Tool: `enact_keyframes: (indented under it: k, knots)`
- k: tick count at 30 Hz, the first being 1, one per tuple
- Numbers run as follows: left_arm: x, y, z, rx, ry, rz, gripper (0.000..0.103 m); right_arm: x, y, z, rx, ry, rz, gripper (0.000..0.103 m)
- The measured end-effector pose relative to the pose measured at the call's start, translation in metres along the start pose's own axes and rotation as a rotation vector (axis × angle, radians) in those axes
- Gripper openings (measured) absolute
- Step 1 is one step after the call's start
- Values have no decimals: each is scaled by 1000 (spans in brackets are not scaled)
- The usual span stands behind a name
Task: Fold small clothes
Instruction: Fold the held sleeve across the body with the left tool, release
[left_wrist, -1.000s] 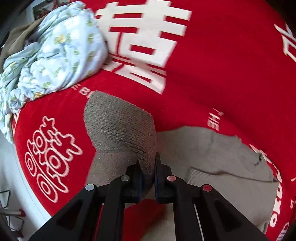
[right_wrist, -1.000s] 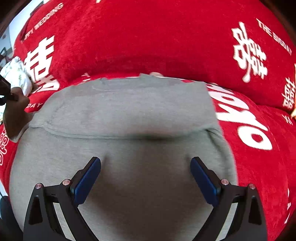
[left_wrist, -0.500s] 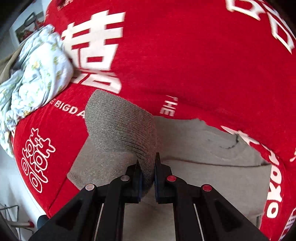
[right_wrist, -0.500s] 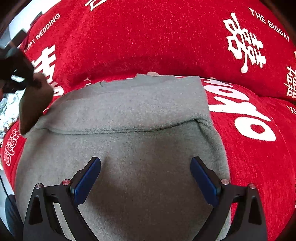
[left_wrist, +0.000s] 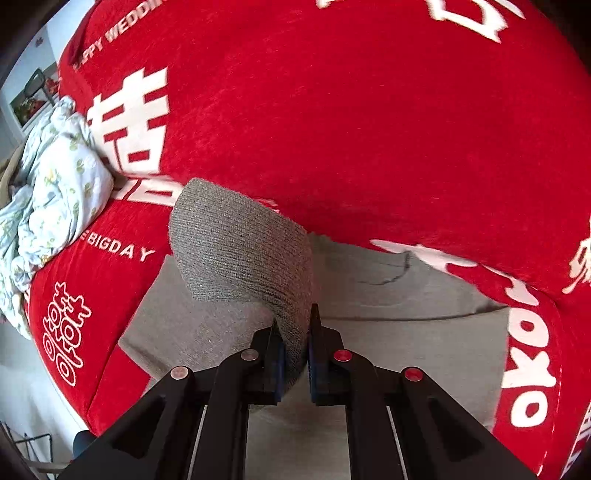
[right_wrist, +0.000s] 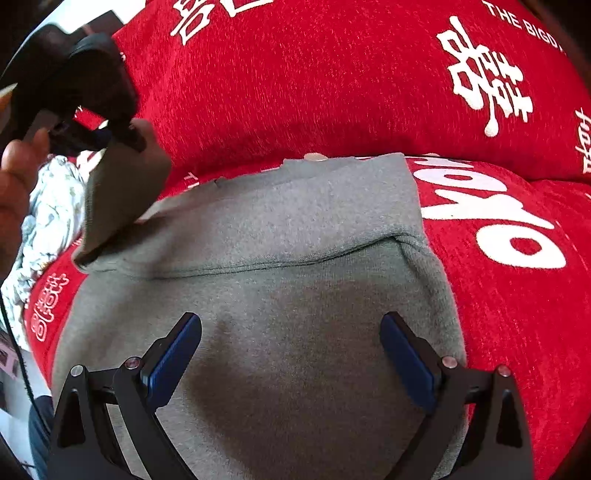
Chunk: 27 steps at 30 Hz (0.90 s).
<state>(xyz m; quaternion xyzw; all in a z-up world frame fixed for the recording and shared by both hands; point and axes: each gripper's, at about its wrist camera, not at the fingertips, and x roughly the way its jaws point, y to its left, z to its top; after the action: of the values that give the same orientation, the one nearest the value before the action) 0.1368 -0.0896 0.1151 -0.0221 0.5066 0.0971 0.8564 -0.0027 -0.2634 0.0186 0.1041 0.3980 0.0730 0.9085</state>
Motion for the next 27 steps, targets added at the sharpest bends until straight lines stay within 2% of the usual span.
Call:
enact_keyframes:
  k: [12,22,25,27]
  knots:
    - [-11,-77,-18,121,-10,-13,10,-10,-9,-5,47,-24,56,98]
    - [19,-95,-32,160,27,31,10,-20,-3,-18,12,-38,67,98]
    - [28,-103,-38,187,44,-4,10,-21,-4,-20,14,-45,72,98]
    - [33,-110,-43,221,61,-63,10,-22,-4,-21,14,-47,74,99]
